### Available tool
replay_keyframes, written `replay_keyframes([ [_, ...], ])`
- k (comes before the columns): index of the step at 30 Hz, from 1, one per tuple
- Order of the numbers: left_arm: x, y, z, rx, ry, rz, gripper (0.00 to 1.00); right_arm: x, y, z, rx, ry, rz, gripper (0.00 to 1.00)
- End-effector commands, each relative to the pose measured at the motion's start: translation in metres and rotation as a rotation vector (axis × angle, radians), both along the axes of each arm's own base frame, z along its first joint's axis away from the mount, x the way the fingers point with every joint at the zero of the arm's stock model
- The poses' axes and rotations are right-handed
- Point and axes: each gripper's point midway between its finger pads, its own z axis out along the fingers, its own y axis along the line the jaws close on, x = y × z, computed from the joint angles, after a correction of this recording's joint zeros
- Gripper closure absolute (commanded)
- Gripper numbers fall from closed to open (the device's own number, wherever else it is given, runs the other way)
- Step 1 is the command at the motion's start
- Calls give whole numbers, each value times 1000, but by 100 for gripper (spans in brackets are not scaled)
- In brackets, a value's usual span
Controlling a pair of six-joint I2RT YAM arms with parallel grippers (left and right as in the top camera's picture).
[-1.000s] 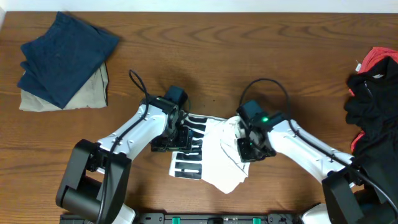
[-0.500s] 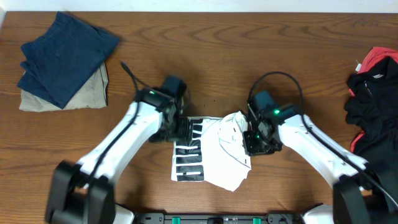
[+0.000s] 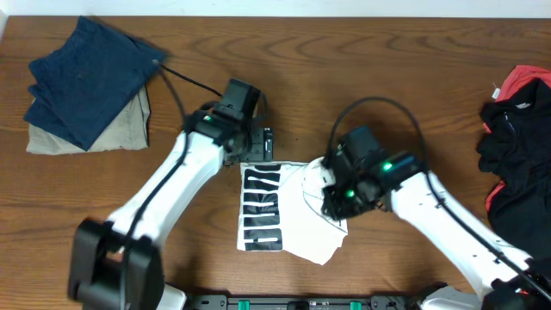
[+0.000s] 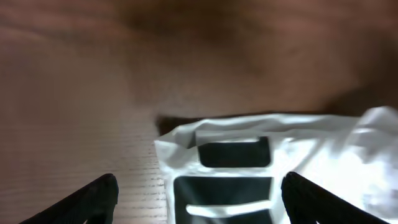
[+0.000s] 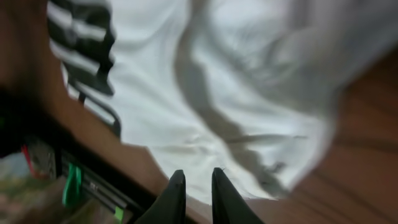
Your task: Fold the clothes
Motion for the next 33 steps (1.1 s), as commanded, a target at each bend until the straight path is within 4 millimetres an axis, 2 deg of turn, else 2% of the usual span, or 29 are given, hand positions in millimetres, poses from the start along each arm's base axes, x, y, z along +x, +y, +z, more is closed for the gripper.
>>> replay_keyframes([
  [1, -8, 7, -32, 49, 98, 11, 15, -33, 15, -13, 64, 92, 68, 85],
  [4, -16, 10, -55, 85, 180, 11, 15, -49, 17, -29, 53, 110, 89, 85],
  [7, -29, 16, -75, 122, 267, 10, 15, -56, 14, -45, 43, 100, 100, 85],
  [10, -45, 22, -89, 160, 355, 10, 15, -48, -9, -67, -88, 63, -11, 85],
  [14, -73, 34, -91, 215, 482, 10, 15, -33, -33, -82, -195, 10, -134, 85],
  [18, -104, 42, -81, 242, 622, 34, 15, -8, -46, -83, -207, -51, -217, 85],
  [20, -123, 34, -73, 189, 716, 40, 15, 17, -59, -82, -223, -132, -274, 86],
  [23, -138, 23, -65, 121, 797, 51, 15, 55, -64, -74, -177, -260, -307, 89],
  [25, -140, 19, -61, 94, 808, 55, 15, 76, -64, -66, -132, -334, -316, 89],
  [27, -135, 20, -56, 91, 773, 56, 15, 85, -60, -59, -87, -351, -324, 89],
  [28, -131, 22, -53, 91, 751, 58, 15, 86, -58, -57, -70, -346, -320, 88],
  [30, -117, 29, -41, 99, 669, 74, 15, 81, -52, -57, -43, -324, -306, 78],
  [33, -81, 40, -20, 73, 487, 96, 14, 74, -53, -60, -51, -290, -299, 71],
])
